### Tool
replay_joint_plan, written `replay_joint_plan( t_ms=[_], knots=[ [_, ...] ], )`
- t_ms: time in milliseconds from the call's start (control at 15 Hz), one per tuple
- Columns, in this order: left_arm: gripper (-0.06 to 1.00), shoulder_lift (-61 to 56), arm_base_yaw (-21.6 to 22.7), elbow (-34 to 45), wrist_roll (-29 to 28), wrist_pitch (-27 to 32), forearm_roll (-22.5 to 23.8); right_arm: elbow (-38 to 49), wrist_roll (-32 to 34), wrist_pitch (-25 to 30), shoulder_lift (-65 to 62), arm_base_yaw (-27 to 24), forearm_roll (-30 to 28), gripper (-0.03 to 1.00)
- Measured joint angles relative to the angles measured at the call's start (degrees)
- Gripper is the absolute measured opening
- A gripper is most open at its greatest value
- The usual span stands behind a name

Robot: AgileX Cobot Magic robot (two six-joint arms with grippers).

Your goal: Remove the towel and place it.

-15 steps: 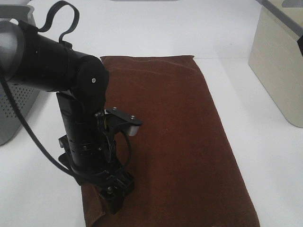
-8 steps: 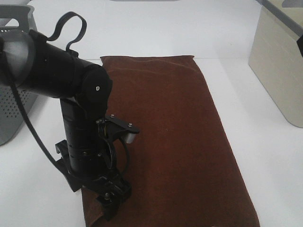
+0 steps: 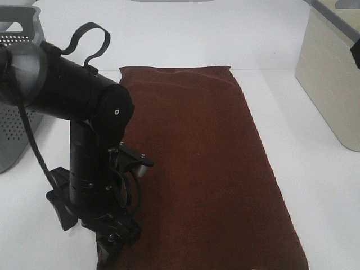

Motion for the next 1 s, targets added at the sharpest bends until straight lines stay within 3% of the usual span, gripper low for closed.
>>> replay_joint_plan(
  t_ms=[467, 667, 1000],
  knots=[
    [0.82, -1.0, 0.0, 0.0, -4.5, 9.4, 2.2, 0.0, -2.0, 0.0, 0.0, 0.0, 0.0, 0.75],
    [0.82, -1.4, 0.0, 0.2, -5.8, 9.9, 2.2, 0.0, -2.8, 0.0, 0.0, 0.0, 0.0, 0.75],
    [0.82, -6.0, 0.0, 6.9, -9.7, 10.4, 1.9, 0.0, -3.8, 0.0, 0.0, 0.0, 0.0, 0.75]
  ],
)
